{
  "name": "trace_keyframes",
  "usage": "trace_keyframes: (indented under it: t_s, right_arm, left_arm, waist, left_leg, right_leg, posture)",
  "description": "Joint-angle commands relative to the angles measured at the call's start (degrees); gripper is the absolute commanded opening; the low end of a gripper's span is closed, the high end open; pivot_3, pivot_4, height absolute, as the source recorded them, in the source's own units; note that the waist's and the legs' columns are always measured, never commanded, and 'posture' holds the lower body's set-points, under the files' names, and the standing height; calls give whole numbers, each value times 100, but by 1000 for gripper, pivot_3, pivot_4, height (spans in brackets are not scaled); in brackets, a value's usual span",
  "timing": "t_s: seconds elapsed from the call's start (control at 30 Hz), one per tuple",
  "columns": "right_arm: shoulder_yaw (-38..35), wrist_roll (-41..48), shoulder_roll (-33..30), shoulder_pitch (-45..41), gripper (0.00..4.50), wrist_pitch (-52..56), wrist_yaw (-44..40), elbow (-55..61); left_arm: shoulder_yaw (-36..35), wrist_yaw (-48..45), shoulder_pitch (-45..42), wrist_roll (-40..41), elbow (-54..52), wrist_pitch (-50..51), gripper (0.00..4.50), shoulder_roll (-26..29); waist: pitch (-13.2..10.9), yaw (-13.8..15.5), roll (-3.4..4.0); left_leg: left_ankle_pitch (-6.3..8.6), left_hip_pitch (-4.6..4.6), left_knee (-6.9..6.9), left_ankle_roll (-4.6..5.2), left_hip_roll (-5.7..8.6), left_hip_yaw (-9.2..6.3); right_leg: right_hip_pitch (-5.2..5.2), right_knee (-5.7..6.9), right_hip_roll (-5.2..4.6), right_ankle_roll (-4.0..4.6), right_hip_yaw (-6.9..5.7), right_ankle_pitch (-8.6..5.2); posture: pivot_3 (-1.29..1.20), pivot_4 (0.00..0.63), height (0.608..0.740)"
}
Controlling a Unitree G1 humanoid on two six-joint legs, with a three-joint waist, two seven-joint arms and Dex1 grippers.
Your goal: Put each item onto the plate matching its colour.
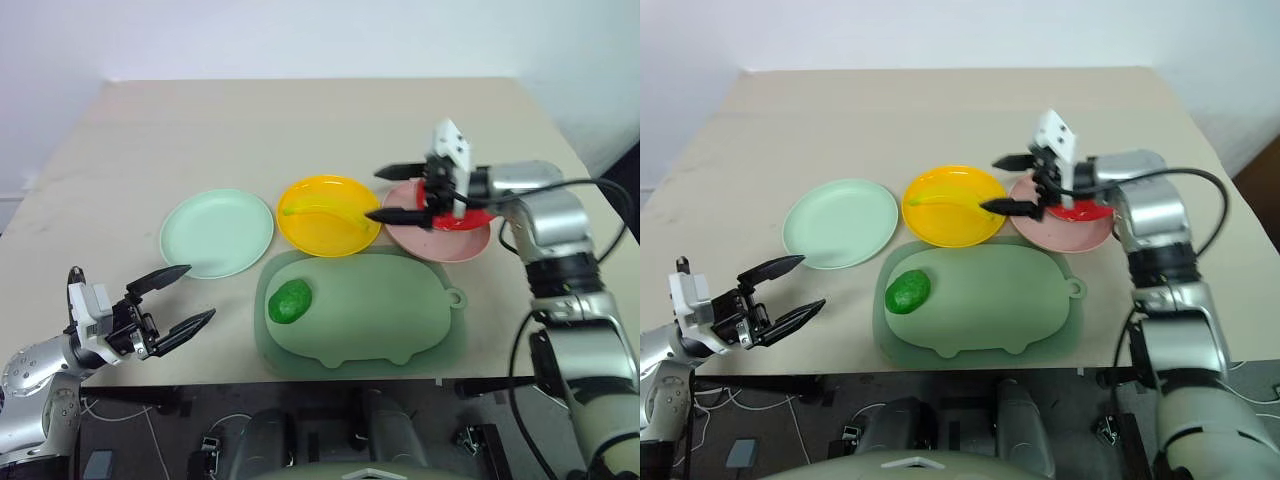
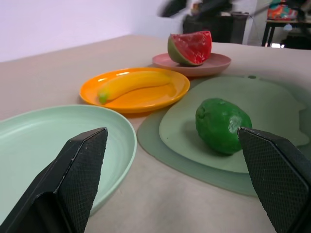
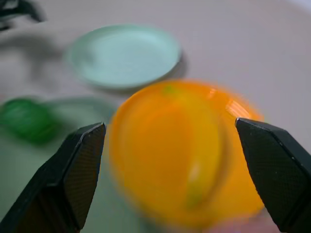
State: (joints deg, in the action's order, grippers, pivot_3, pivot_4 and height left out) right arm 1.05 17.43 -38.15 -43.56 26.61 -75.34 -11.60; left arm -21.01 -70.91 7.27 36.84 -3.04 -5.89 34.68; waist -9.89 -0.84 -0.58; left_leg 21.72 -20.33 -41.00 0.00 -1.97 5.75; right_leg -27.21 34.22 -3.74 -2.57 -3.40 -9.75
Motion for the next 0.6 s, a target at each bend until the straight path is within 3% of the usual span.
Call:
trace_keyframes:
  t_s: [0.03, 0.33, 0.6]
  right_arm:
    - [-599, 430, -425, 421, 4480, 46, -55, 527]
    - [-1579, 708, -1101, 2054, 4480, -802, -169, 821]
    - [-1949, 839, -1421, 2962, 4480, -1286, -365, 952]
  left_arm:
    - [67, 270, -169, -45, -329, 14, 4500, -57]
    - [496, 785, -515, -338, -535, 277, 4500, -102]
    - [730, 895, -488, -403, -601, 528, 4500, -71]
  waist:
    - [0, -5, 0]
    - [1, 30, -2]
    - [1, 14, -4]
  left_leg:
    - [0, 3, 0, 0, 0, 0]
    - [-1, 13, 0, -2, 0, 2]
    - [-1, 22, -3, -1, 2, 4]
  right_leg:
    - [2, 1, 4, 0, 0, 0]
    - [10, 0, 13, 1, 9, 0]
    - [19, -3, 13, 1, 12, 0]
  posture:
    - [0, 150, 736]
    - [0, 150, 736]
    - [0, 150, 736]
